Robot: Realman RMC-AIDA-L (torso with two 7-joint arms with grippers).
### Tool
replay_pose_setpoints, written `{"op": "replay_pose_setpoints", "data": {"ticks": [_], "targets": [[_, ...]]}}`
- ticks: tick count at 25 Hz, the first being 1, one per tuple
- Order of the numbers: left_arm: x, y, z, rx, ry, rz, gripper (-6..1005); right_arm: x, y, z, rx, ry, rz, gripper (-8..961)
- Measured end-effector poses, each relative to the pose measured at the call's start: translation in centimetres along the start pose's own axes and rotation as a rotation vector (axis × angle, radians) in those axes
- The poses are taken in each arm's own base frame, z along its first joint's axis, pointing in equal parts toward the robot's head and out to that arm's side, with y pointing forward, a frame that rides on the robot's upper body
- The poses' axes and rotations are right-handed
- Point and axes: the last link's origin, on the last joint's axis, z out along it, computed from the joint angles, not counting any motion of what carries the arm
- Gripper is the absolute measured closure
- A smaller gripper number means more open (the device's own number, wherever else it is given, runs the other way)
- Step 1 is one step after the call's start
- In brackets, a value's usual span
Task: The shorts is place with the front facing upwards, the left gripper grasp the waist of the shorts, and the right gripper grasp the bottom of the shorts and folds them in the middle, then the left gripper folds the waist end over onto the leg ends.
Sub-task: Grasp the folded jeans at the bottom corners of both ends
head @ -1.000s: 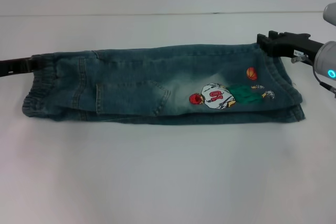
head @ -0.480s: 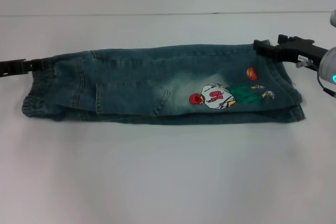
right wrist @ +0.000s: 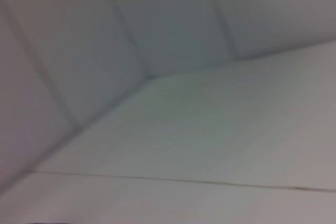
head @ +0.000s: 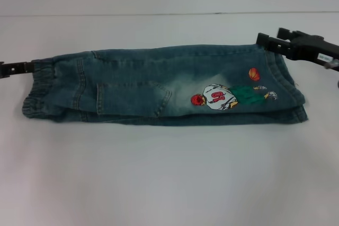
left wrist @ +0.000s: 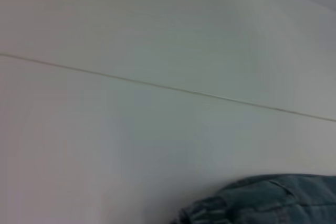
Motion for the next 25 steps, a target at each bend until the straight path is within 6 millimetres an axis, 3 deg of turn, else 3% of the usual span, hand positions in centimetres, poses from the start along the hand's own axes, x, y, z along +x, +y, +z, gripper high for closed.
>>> {"op": "replay_pose_setpoints", "data": {"ticks": [8,12,17,25], "targets": [[-0.6,0.2,-1.5,-0.055,-0.038,-0.001,174,-1.6,5.3,-4.8,-0.521,0.066,-0.096,111],[-1.0,0.6,-1.7,-0.082,-0.085,0.009,189,-0.9,6.4,-5.3,-0.606,0.171,-0.098,112],[-1.5,0.7,-1.7,-0.064,-0.189,0.023,207,0.6,6.9,-4.7,-0.607,0.292,-0.090,113],[-1.5,0.3,-1.5,-0.017,-0.248,0.047,235,0.9,5.4,-4.3,-0.474,0.230,-0.073,115]]}}
